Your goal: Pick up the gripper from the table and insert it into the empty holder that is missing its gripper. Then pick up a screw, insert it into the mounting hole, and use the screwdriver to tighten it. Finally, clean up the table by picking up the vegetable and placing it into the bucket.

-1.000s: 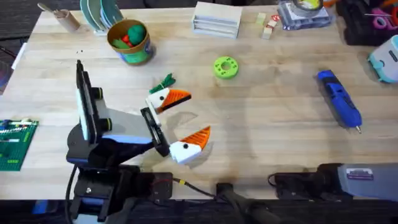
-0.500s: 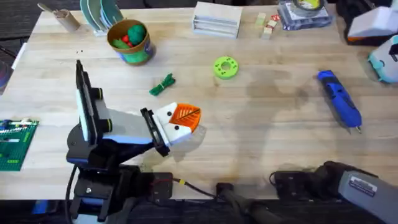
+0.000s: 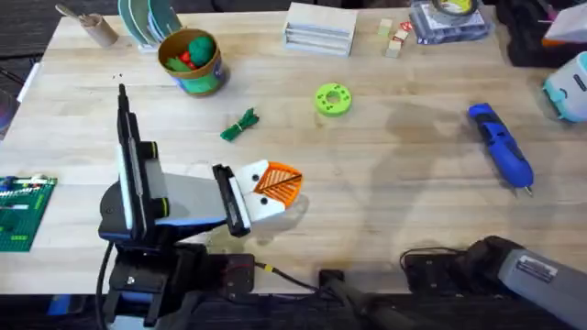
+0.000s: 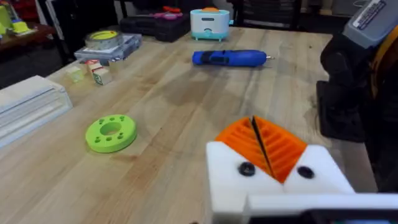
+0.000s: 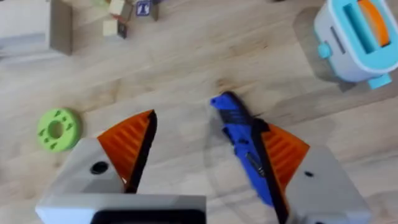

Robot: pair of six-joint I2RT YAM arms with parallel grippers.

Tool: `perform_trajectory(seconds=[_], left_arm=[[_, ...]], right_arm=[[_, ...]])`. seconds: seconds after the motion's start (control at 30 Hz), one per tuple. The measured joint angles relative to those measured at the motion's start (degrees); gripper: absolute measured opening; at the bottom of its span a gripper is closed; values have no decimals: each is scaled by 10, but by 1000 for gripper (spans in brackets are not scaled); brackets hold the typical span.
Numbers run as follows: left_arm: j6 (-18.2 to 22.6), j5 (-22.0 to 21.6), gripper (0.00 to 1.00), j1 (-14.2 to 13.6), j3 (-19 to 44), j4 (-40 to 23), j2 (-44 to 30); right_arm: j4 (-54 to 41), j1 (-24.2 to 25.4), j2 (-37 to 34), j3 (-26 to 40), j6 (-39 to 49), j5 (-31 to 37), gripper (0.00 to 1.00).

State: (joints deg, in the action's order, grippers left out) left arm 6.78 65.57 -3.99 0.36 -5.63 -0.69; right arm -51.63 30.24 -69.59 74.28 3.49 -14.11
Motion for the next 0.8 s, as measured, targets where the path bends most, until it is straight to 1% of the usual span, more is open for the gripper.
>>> perform_trajectory(seconds=[0.07,0.17,0.4,0.43,0.47,0.6,0.8], left_arm=[[4,5,12,0,0,0,0],[7,9,12,0,0,0,0],[10,9,12,0,0,0,0],[10,9,12,0,0,0,0],[10,9,12,0,0,0,0],[10,9,12,0,0,0,0],[10,9,12,0,0,0,0]], right_arm=[[19,0,-19,0,11,10,994],[33,0,-59,0,54,19,994],[2,0,-184,0,220,34,994],[2,-5,-264,0,305,39,994],[5,-12,-301,0,331,39,994],[5,-17,-329,-1,355,39,994],[0,-17,-335,-1,412,61,994]])
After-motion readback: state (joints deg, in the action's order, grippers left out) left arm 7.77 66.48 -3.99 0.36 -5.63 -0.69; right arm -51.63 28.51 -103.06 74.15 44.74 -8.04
